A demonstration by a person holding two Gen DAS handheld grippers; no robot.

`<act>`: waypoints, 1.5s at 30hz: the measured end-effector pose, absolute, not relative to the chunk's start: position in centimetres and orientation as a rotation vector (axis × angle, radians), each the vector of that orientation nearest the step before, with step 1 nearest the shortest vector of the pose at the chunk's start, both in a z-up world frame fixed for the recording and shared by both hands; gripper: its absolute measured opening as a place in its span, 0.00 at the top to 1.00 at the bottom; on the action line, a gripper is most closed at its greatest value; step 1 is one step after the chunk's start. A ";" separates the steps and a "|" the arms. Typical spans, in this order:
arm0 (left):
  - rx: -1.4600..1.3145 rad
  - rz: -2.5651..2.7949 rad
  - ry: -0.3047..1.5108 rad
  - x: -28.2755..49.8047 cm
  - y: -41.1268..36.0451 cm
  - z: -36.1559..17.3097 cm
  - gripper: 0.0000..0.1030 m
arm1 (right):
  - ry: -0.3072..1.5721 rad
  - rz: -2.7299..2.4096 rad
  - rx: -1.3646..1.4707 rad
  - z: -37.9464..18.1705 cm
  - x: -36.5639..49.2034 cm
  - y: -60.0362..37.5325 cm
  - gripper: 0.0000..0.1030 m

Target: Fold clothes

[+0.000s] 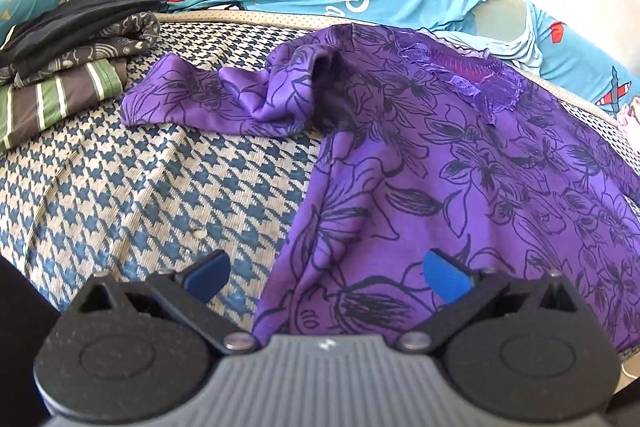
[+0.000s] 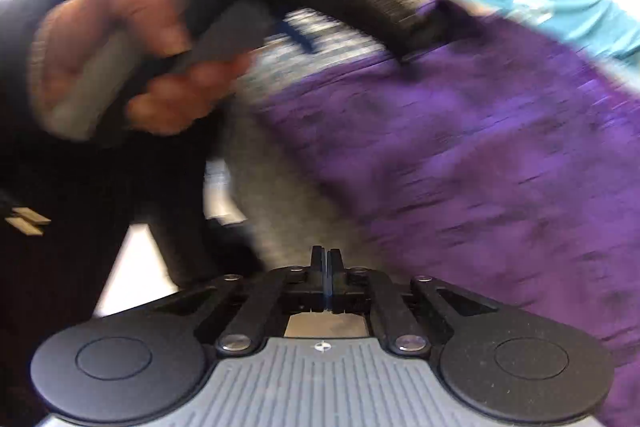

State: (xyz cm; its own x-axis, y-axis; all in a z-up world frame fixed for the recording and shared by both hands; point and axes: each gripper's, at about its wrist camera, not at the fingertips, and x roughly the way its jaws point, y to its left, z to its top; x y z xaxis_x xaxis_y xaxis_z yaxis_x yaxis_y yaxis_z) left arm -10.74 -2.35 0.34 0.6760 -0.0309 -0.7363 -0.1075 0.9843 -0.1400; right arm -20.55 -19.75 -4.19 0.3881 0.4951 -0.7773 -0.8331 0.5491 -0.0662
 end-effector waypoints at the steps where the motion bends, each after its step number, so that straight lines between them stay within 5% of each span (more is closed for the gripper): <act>1: -0.182 0.048 0.826 -10.8 -2.2 0.4 0.00 | 0.759 0.886 -0.517 -4.0 -20.8 -19.6 0.98; 11: -0.232 0.084 0.845 -9.9 -0.9 0.3 0.00 | 0.698 0.814 -0.382 -2.1 -18.7 -20.9 0.97; 13: -0.238 0.090 0.838 -9.5 -0.7 0.5 0.00 | 0.673 0.819 -0.416 -2.2 -18.8 -20.4 0.91; 15: -0.241 0.098 0.833 -9.1 -0.5 0.7 0.00 | 0.648 0.823 -0.449 -2.2 -18.9 -20.0 0.71; 20: -0.267 0.117 0.843 -8.6 0.1 0.4 0.00 | 0.586 0.832 -0.533 -2.5 -19.2 -18.8 0.61; 31: -0.284 0.119 0.855 -8.8 0.5 0.1 0.00 | 0.516 0.829 -0.692 -3.6 -19.1 -16.8 0.63; 36: -0.287 0.115 0.854 -8.8 0.5 0.1 0.00 | 0.559 0.810 -0.650 -3.7 -18.0 -16.6 0.92; 45: -0.235 0.078 0.820 -8.1 -0.9 2.1 0.00 | 0.660 0.856 -0.489 -3.5 -17.1 -16.7 0.94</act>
